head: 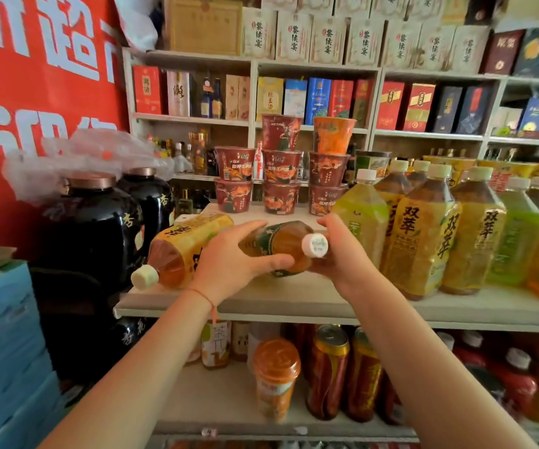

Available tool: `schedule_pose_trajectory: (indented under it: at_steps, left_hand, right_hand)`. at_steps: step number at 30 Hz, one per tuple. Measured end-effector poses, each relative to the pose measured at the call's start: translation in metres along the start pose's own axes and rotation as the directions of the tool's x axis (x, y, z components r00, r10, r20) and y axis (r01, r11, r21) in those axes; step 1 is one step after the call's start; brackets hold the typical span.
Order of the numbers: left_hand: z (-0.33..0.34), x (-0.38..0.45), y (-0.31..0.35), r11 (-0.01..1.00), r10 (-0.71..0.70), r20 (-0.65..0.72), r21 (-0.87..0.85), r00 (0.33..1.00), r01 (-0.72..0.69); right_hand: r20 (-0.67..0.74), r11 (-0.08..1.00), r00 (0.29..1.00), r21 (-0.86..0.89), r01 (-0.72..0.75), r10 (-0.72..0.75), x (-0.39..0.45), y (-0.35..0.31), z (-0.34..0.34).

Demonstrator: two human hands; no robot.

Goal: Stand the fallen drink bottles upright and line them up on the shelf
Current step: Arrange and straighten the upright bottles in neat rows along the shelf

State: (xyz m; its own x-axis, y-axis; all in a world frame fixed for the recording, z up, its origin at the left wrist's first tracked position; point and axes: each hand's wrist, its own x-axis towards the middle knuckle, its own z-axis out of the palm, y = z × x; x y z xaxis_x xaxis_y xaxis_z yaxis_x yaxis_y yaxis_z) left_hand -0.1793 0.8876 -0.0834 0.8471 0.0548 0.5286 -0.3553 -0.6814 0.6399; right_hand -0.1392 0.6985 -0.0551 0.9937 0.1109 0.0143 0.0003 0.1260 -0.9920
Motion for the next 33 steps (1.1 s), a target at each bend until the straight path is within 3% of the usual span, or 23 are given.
schedule_pose_trajectory:
  at_steps: [2,5,11,16,21,24,25,27,28,29,31,33]
  left_hand:
    - [0.002,0.011,0.004,0.999,-0.031,-0.039,-0.044,0.999,0.029]
    - [0.009,0.031,0.011,0.999,-0.045,-0.070,-0.002,0.997,0.045]
    - [0.018,0.077,0.004,0.964,-0.264,-0.087,-0.014,0.961,0.264]
    - [0.030,0.077,0.006,0.978,-0.202,-0.014,0.058,0.979,0.202]
    - [0.030,0.072,0.002,0.965,-0.221,0.077,-0.127,0.972,0.229]
    - [0.023,0.060,0.010,0.985,-0.170,0.147,-0.008,0.975,0.173]
    - [0.018,0.053,0.012,0.991,-0.127,0.134,0.051,0.983,0.121]
    - [0.006,0.038,0.010,0.982,-0.008,0.016,0.191,1.000,0.005]
    - [-0.004,0.029,0.008,0.957,0.070,-0.088,0.286,0.994,-0.042]
    - [-0.015,0.020,0.005,0.923,0.147,-0.195,0.380,0.970,-0.064]
    - [-0.039,0.004,-0.002,0.862,0.185,-0.328,0.507,0.927,0.007]
    - [-0.058,-0.005,-0.014,0.865,-0.005,-0.321,0.474,0.947,0.165]
  right_hand:
    - [-0.043,0.998,0.997,-0.012,0.065,-0.065,-0.001,-0.004,0.000]
    - [-0.094,0.996,0.994,-0.078,0.040,-0.048,-0.001,-0.008,0.005]
    - [-0.041,0.953,0.978,-0.239,0.188,-0.203,0.007,-0.003,0.021]
    - [-0.029,0.924,0.971,-0.315,0.218,-0.239,0.018,0.008,0.025]
    - [-0.040,0.887,0.961,-0.399,0.234,-0.272,0.022,0.012,0.029]
    - [-0.066,0.867,0.948,-0.430,0.253,-0.310,0.016,0.013,0.035]
    - [-0.069,0.797,0.912,-0.515,0.314,-0.404,0.011,0.017,0.038]
    - [0.030,0.518,0.732,-0.687,0.509,-0.680,0.001,0.027,0.048]
    - [0.122,0.388,0.640,-0.704,0.595,-0.758,-0.003,0.030,0.056]
    - [0.225,0.310,0.606,-0.696,0.648,-0.763,-0.006,0.031,0.064]
    - [0.413,0.274,0.645,-0.662,0.697,-0.643,-0.010,0.033,0.082]
    - [0.537,0.247,0.670,-0.655,0.714,-0.513,-0.009,0.039,0.099]
